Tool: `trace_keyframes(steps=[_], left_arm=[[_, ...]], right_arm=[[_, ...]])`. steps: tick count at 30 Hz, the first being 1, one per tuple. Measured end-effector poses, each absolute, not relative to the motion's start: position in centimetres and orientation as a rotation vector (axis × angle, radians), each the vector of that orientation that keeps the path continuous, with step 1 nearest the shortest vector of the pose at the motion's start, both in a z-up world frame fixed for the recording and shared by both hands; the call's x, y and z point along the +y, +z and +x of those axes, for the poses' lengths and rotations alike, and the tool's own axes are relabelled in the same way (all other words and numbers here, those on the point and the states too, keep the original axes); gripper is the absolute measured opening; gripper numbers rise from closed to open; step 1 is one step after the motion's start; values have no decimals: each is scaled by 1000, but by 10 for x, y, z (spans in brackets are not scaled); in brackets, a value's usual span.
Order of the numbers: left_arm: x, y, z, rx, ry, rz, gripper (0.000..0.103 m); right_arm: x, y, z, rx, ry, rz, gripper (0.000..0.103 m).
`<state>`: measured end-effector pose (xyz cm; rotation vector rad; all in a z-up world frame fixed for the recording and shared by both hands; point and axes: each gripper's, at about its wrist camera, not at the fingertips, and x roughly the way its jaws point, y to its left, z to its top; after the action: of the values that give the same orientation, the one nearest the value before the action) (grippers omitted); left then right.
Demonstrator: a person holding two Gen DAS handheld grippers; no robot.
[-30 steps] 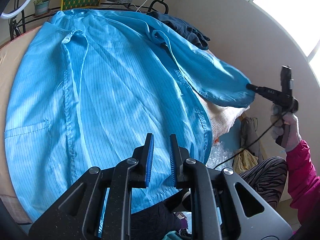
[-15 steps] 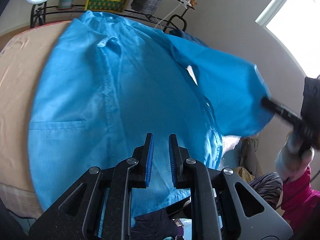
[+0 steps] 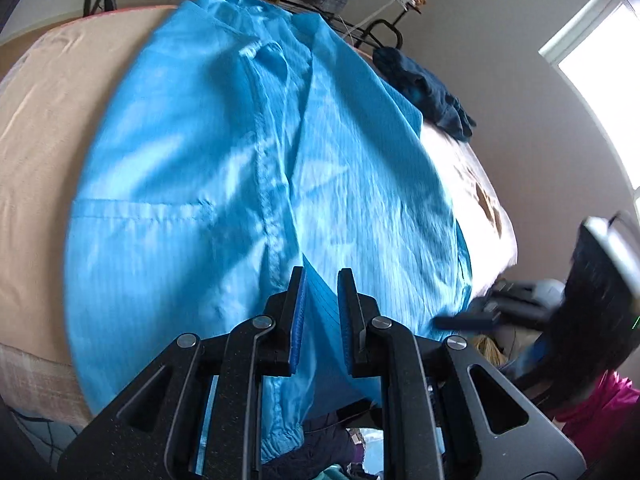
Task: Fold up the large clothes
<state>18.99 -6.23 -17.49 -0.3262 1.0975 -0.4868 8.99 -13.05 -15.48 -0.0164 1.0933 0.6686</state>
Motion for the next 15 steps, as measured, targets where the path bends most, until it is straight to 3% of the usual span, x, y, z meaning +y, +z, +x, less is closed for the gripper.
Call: trace_keyframes(steps=[3,8,15], left_arm=[[-75,-184,186,1127,-507,-318,31],[-88,-194,177,1165,-506,-286,32],[-93,-195,177,1169,-469,-246,32]], right_arm=[[-176,-129,95,1021,654,80,45],[-263,-121,137,977,434,234,46],[-361,-154,224,992,158,413,48]])
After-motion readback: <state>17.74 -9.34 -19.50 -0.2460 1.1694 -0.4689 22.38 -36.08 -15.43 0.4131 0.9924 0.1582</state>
